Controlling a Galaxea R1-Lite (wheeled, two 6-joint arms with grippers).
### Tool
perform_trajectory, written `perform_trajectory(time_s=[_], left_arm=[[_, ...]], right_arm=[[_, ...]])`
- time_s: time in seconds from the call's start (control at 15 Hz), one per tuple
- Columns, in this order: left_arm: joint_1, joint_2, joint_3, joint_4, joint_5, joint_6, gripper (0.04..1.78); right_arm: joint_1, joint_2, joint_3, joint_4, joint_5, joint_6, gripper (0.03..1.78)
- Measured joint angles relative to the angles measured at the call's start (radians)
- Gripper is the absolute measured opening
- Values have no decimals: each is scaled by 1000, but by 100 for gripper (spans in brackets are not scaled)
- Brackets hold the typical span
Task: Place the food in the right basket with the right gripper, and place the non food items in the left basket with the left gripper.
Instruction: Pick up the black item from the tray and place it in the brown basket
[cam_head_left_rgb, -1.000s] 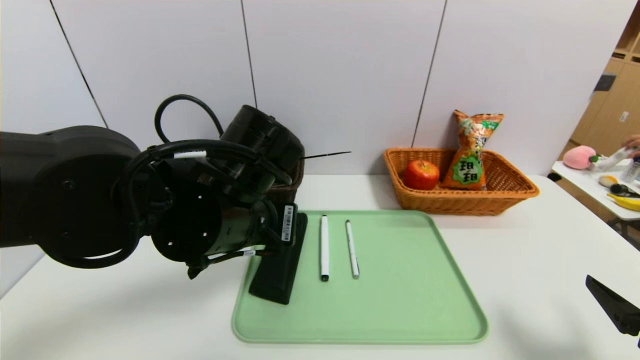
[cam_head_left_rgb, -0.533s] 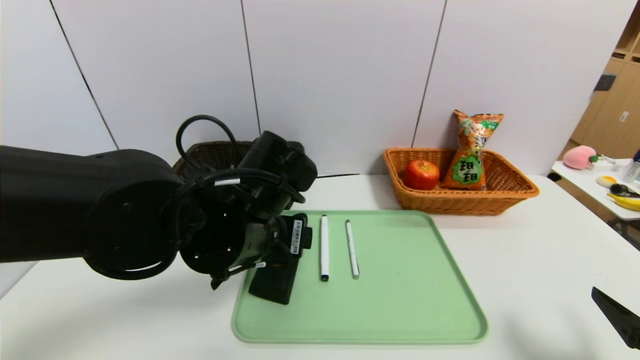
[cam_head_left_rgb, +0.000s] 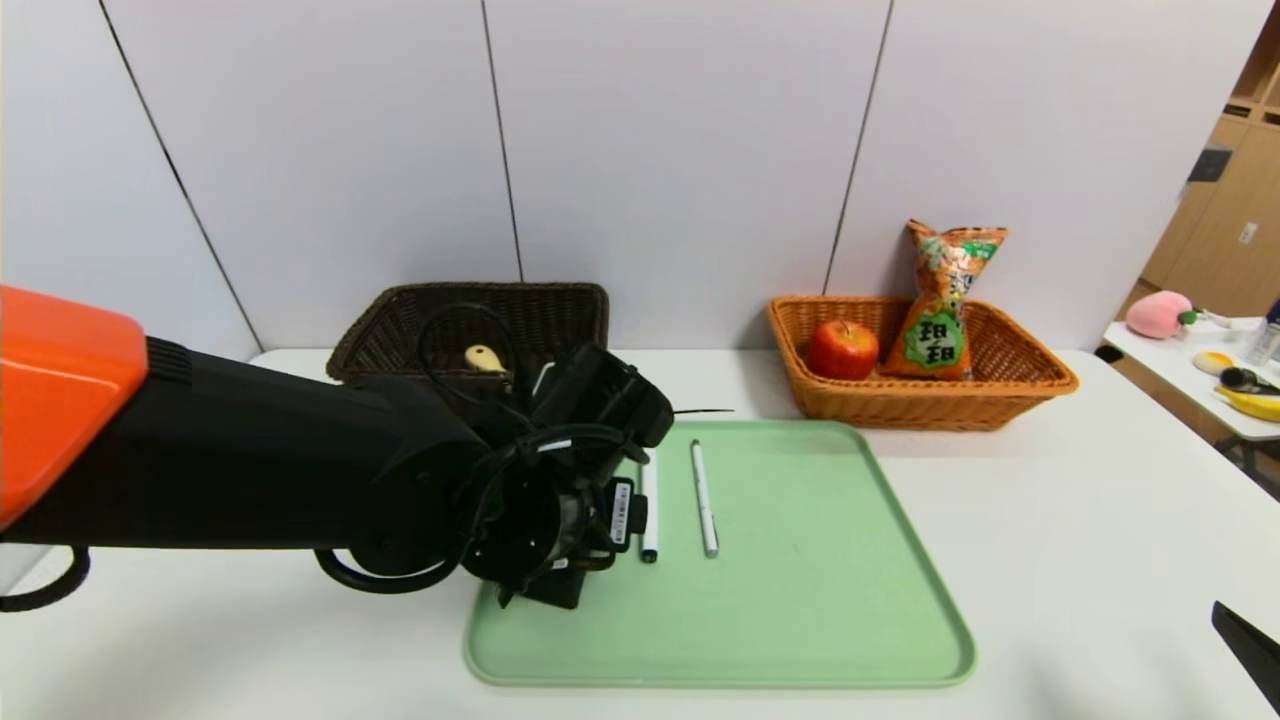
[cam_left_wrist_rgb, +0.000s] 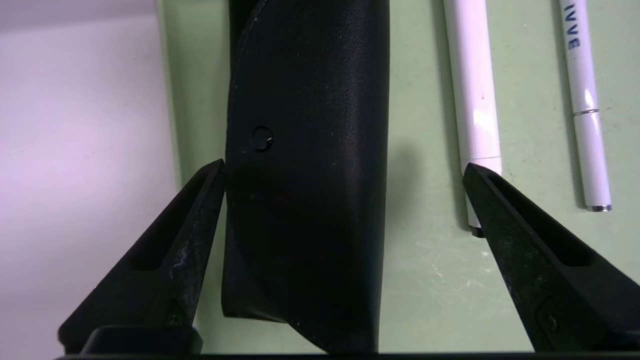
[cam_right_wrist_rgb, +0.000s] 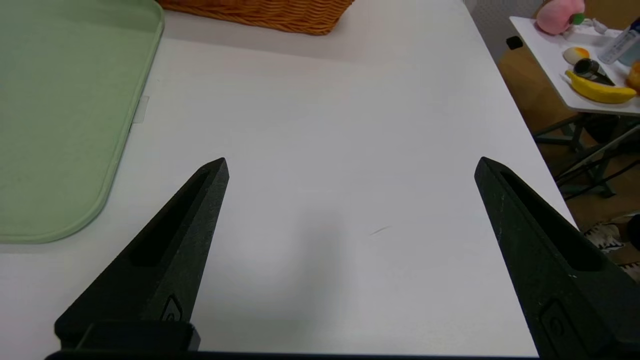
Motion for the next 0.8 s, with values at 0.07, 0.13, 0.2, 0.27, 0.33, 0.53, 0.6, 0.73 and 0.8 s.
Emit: perform_trajectory(time_s=[0.07, 0.13, 0.2, 0.27, 0.33, 0.53, 0.6, 0.73, 0.8], left_arm=[[1, 9, 0, 0, 0, 0, 167], [1, 17, 1, 0, 1, -1, 167], [1, 25, 1, 0, 2, -1, 168], [2, 30, 2, 0, 3, -4, 168], [2, 35, 2, -1, 6, -6, 169], [3, 41, 12, -29, 11, -5, 147], [2, 43, 16, -36, 16, -3, 131], [3, 47, 19, -48, 26, -2, 104], [3, 47, 20, -49, 26, -2, 94]], right_arm=[[0, -5, 0, 0, 1, 0, 170], [1, -9, 0, 0, 7, 0, 170], [1, -11, 1, 1, 12, 0, 170], [2, -13, 1, 0, 14, 0, 170], [2, -14, 1, 1, 14, 0, 170], [3, -16, 0, 1, 15, 0, 170], [3, -16, 0, 0, 15, 0, 170], [3, -16, 0, 0, 15, 0, 170], [3, -17, 0, 0, 15, 0, 170]])
